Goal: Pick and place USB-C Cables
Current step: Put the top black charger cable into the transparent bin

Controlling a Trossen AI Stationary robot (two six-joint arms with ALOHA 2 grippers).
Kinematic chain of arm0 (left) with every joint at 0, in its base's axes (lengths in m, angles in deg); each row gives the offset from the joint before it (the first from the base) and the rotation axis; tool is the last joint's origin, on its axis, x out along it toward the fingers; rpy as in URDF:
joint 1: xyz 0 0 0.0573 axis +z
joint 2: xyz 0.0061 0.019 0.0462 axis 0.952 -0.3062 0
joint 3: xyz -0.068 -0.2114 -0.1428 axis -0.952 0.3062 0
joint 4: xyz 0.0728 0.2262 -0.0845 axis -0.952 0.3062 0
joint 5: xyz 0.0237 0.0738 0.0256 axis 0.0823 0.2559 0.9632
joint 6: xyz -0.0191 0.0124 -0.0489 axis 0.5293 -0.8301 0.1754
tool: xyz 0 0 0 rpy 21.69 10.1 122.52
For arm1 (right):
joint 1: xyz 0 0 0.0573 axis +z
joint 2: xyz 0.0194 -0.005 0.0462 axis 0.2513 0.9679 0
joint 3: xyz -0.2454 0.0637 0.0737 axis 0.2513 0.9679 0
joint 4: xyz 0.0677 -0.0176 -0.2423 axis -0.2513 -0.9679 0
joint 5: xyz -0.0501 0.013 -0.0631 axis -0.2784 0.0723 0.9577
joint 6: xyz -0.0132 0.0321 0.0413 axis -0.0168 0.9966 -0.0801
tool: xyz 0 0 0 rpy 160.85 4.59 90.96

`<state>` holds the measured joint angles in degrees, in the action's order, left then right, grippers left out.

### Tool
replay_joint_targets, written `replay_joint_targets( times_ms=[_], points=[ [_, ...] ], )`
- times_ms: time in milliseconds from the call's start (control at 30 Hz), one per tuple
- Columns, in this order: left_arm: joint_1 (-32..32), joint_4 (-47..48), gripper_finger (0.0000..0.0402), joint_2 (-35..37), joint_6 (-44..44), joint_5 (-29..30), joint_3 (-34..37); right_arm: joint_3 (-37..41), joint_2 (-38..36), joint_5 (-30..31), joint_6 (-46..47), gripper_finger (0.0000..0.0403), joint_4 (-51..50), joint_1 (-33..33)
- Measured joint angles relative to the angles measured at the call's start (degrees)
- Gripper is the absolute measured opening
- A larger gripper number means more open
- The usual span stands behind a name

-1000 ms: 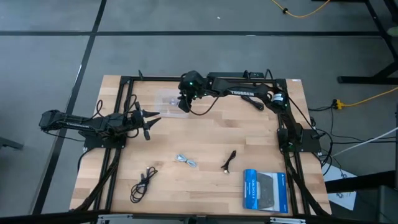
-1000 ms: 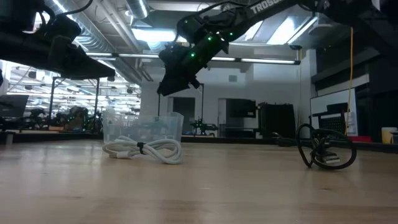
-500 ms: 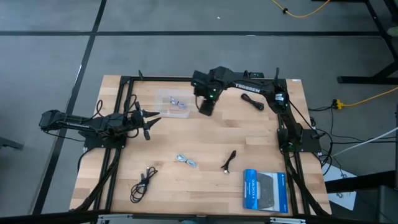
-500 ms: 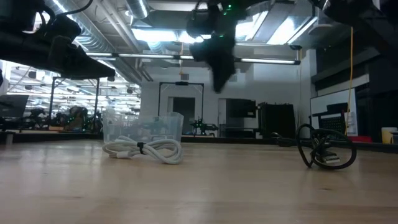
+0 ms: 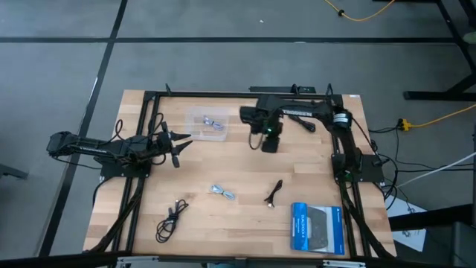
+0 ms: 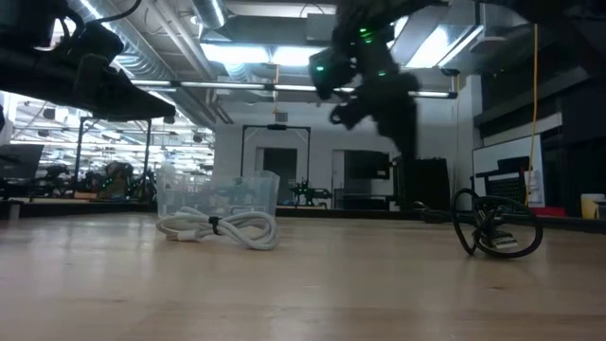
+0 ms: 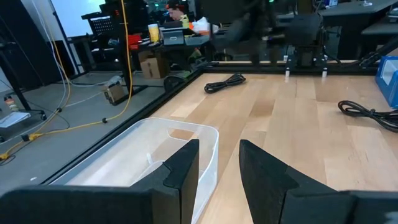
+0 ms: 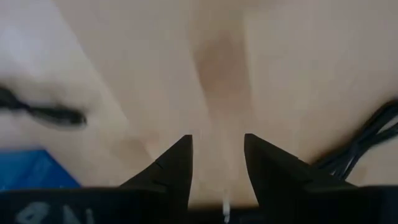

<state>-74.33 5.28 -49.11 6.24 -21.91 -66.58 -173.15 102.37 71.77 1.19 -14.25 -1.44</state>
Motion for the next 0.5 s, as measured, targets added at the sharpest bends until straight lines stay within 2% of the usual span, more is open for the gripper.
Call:
replay_joint_targets(
  times_ms=[100, 233, 367, 500],
  points=[
    [0.00, -0.01, 0.0108, 0.00, -0.03, 0.00, 0.00, 6.68, -5.43, -0.02, 0.35, 0.0149, -0.22, 0.55],
    [0.00, 0.00, 0.0108, 0.00, -0.03, 0.01, 0.00, 14.79, -13.50, 1.06, 5.91, 0.0149, 1.22, 1.27],
    [0.00, 0.00, 0.0108, -0.02, -0.04, -0.01, 0.00, 24.72, -23.48, 5.20, 7.69, 0.0149, 9.65, 1.96],
    [0.00, 0.00, 0.0108, 0.00, -0.04, 0.01, 0.00, 35.14, -33.68, 4.98, 9.69, 0.0149, 19.02, 1.97]
  ],
)
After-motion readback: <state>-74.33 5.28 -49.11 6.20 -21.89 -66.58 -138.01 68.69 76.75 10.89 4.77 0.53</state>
